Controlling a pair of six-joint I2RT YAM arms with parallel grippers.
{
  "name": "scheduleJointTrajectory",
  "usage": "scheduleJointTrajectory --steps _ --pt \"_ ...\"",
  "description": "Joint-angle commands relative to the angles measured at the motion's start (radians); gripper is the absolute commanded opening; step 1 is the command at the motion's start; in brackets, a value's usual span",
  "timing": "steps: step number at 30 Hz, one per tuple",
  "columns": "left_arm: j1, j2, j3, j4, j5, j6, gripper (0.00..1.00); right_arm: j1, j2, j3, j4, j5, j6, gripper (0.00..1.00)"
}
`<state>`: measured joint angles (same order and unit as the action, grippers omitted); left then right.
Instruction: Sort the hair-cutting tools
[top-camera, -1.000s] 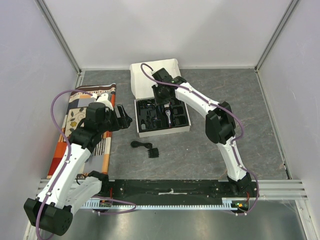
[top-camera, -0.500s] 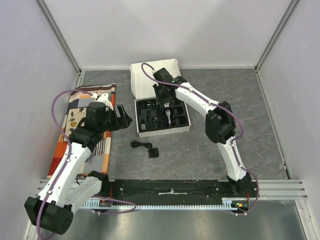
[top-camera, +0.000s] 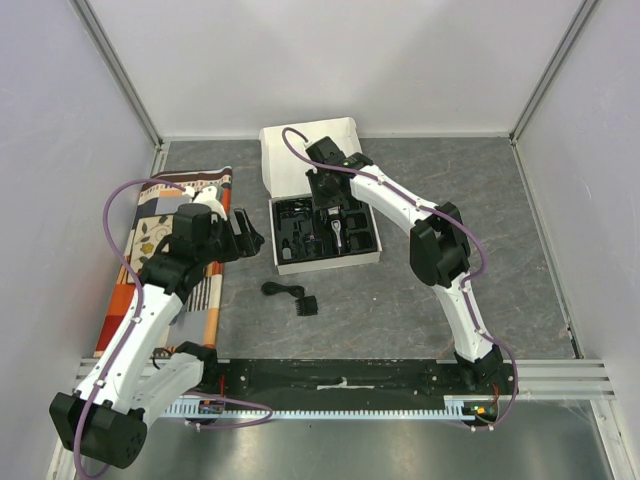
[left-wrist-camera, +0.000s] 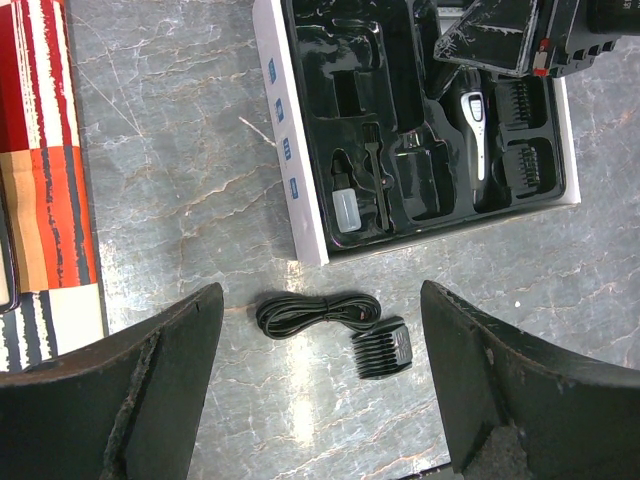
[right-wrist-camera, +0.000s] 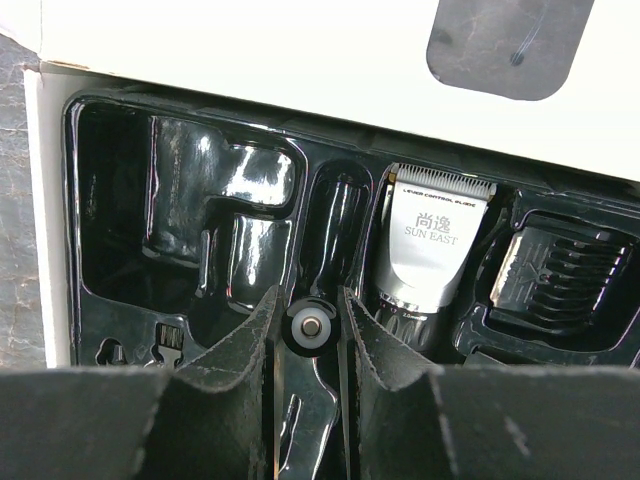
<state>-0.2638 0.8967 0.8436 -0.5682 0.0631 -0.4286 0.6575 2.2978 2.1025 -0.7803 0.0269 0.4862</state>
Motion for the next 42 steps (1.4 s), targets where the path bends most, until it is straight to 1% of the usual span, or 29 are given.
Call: scheduleJointTrajectory --steps 1,2,3,6,8,11,15,22,27,28,30,31,32,33,35,42 --pt "0.006 0.001 0.000 0.034 0.024 0.010 0.86 0.002 0.012 0.005 0.013 -0.021 -0.003 0.14" --pt "0.008 -0.001 0.002 0.033 0.023 0.010 0.86 0.004 0.012 0.005 0.015 -0.022 -0.005 0.15" --pt "0.008 0.001 0.000 0.034 0.026 0.010 0.86 0.004 0.014 0.008 0.013 -0.025 -0.005 0.19" --pt "0.008 0.002 0.002 0.034 0.027 0.010 0.86 0.005 0.015 0.011 0.015 -0.025 -0.006 0.28" --pt "0.009 0.004 0.002 0.034 0.027 0.010 0.86 0.004 0.015 0.016 0.018 -0.024 -0.006 0.31" --pt "0.009 0.005 0.003 0.036 0.033 0.010 0.86 0.005 0.008 0.014 0.027 -0.024 -0.008 0.45" --pt "0.011 0.005 0.002 0.037 0.032 0.011 0.86 0.005 -0.003 0.010 0.041 -0.024 -0.011 0.49" --pt "0.011 0.002 0.002 0.037 0.037 0.010 0.86 0.007 -0.032 0.001 0.056 -0.025 -0.015 0.50" --pt "0.014 0.004 0.000 0.037 0.038 0.010 0.86 0.017 -0.112 -0.030 0.075 0.037 -0.034 0.51" --pt "0.012 0.004 0.000 0.036 0.038 0.010 0.86 0.019 -0.124 -0.036 0.085 0.045 -0.037 0.50" --pt "0.012 0.004 0.000 0.036 0.038 0.010 0.86 0.021 -0.149 -0.055 0.095 0.064 -0.037 0.43" --pt "0.014 0.004 0.000 0.036 0.038 0.011 0.86 0.021 -0.153 -0.059 0.099 0.076 -0.038 0.35" --pt "0.014 0.004 0.002 0.037 0.038 0.010 0.86 0.022 -0.155 -0.062 0.101 0.079 -0.041 0.15" --pt "0.012 0.002 0.000 0.036 0.037 0.010 0.86 0.021 -0.153 -0.062 0.101 0.082 -0.041 0.09" --pt "0.014 0.001 0.000 0.036 0.035 0.011 0.86 0.021 -0.144 -0.064 0.099 0.080 -0.041 0.00" --pt "0.014 0.002 0.000 0.036 0.035 0.010 0.86 0.024 -0.107 -0.073 0.107 0.079 -0.034 0.00"
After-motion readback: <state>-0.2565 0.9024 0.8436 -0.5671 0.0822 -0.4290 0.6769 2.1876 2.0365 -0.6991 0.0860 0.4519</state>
